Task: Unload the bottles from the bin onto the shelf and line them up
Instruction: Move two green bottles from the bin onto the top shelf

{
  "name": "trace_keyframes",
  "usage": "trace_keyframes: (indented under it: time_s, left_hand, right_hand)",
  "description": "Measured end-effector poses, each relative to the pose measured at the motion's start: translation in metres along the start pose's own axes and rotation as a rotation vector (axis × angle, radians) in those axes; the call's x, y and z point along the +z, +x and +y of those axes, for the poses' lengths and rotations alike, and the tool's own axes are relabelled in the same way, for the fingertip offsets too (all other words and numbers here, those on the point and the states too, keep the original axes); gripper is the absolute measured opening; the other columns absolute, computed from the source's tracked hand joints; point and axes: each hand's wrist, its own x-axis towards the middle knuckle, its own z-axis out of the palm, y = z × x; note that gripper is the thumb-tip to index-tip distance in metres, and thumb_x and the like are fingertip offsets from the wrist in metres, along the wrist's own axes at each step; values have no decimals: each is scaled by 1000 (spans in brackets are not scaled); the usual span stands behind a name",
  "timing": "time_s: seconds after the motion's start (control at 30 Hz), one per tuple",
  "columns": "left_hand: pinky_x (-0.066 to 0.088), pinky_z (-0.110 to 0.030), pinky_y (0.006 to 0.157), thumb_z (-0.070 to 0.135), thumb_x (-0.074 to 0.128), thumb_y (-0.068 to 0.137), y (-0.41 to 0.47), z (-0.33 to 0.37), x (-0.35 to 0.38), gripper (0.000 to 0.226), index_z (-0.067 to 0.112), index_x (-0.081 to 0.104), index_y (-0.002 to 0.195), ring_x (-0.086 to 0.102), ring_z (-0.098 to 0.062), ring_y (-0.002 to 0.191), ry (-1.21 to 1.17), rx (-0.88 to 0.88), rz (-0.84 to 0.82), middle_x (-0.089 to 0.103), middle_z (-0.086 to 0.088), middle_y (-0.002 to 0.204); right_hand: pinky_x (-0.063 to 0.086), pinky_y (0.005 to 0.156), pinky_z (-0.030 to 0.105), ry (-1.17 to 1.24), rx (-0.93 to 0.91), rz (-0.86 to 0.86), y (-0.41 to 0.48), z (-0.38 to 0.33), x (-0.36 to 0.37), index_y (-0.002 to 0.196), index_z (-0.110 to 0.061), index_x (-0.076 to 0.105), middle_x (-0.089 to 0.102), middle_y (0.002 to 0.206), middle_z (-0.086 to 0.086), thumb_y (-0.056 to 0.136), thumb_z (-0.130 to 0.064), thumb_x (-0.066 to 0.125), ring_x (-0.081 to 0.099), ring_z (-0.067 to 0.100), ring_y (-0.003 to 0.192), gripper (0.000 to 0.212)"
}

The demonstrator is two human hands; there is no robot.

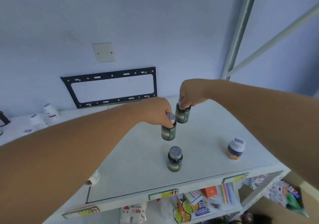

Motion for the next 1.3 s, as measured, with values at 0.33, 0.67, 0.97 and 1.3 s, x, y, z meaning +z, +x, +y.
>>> trace_keyframes:
  time_s: [0.33, 0.67, 0.97, 1.3]
  left_hand:
    - [56, -41, 76, 35, 72, 78, 36, -28, 63, 32, 10, 71, 97, 68, -29, 89, -139, -143, -63, 71, -10, 97]
    - [49, -34, 90, 54, 75, 79, 42, -32, 67, 60, 21, 61, 127, 61, -19, 111, -192, -146, -178, 62, 6, 122]
    - [50, -33, 100, 43, 79, 80, 66, 12, 3, 53, 23, 64, 126, 64, -11, 109, -193, 88, 31, 67, 9, 121]
    - [53, -30, 94, 34, 81, 78, 98, 190, 42, 41, 22, 69, 115, 68, -10, 100, -168, 533, -76, 71, 9, 109]
  right_hand:
    - [38, 58, 29, -50, -90, -117, 89, 5, 56, 74, -7, 60, 57, 72, 7, 83, -38, 70, 51, 24, 65, 34]
    - [42, 64, 31, -17, -37, -174, 112, 15, 91, 72, -12, 54, 57, 79, 7, 78, -47, 73, 52, 24, 68, 41]
    - [52, 90, 38, -16, 126, -79, 27, 60, 32, 123, 2, 64, 69, 119, 19, 81, -53, 70, 67, 34, 105, 69]
    - [46, 61, 24, 55, 579, -114, -173, 163, 39, 65, -10, 64, 66, 60, 3, 84, -43, 70, 60, 20, 58, 38]
